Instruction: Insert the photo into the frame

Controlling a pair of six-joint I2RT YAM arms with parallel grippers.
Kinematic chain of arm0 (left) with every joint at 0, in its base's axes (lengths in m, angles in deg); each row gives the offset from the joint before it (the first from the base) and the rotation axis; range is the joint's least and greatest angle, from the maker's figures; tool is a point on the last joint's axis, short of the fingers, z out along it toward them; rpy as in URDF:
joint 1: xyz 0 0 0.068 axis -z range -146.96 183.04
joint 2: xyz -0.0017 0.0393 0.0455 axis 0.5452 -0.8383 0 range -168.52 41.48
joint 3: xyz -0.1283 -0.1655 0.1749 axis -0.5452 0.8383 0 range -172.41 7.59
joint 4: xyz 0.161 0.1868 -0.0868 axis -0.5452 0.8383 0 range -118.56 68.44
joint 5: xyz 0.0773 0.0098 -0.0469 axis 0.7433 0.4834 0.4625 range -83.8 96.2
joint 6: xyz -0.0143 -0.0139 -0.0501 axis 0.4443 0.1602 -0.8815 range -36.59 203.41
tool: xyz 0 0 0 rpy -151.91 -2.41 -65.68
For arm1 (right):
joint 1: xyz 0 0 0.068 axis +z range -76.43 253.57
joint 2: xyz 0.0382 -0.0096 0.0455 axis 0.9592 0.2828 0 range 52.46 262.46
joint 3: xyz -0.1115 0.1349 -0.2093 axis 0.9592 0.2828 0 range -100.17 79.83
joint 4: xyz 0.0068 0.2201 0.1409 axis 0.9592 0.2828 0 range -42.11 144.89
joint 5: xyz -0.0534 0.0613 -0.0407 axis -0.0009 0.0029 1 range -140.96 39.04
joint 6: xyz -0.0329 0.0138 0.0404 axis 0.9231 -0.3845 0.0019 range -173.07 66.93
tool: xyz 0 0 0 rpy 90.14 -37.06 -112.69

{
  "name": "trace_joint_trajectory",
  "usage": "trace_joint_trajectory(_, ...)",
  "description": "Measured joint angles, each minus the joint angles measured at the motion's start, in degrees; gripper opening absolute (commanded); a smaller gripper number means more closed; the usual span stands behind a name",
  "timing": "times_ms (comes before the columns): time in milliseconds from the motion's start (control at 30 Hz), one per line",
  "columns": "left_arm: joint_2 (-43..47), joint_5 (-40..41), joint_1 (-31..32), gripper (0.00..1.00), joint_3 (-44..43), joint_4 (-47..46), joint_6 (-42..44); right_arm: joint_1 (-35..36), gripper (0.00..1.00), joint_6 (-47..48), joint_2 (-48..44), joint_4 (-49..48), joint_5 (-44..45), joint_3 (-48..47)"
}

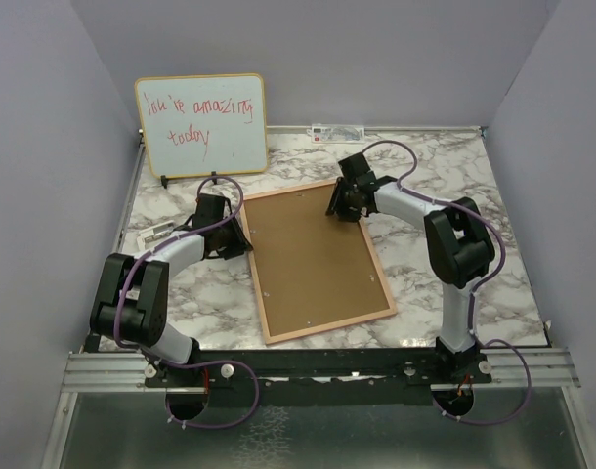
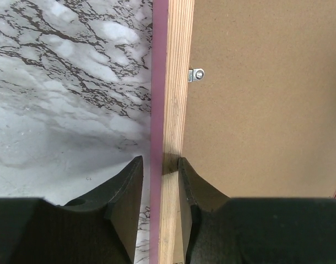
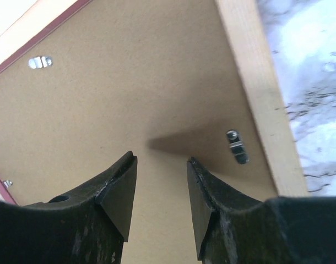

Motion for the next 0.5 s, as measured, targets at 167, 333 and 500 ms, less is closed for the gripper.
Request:
trace_joint_trajectory(167,-0.42,-0.28,-0.11,0.31,-0.61,0.68,0.13,-1.60,0.46,0.31,0.07,1.99,2.03,-0.79)
trace_joint_trajectory(333,-0.74,-0.72,-0.28,0.31,-0.81,0.76,0.13,-2.64,0.46,1.05,0.57,3.04,2.97,-1.79)
trace_joint_trajectory(500,-1.03,-1.33,-0.48,0.31,-0.87,0.70,0.07,-2.67,0.45,2.12,1.64,4.00,3.91,-3.63)
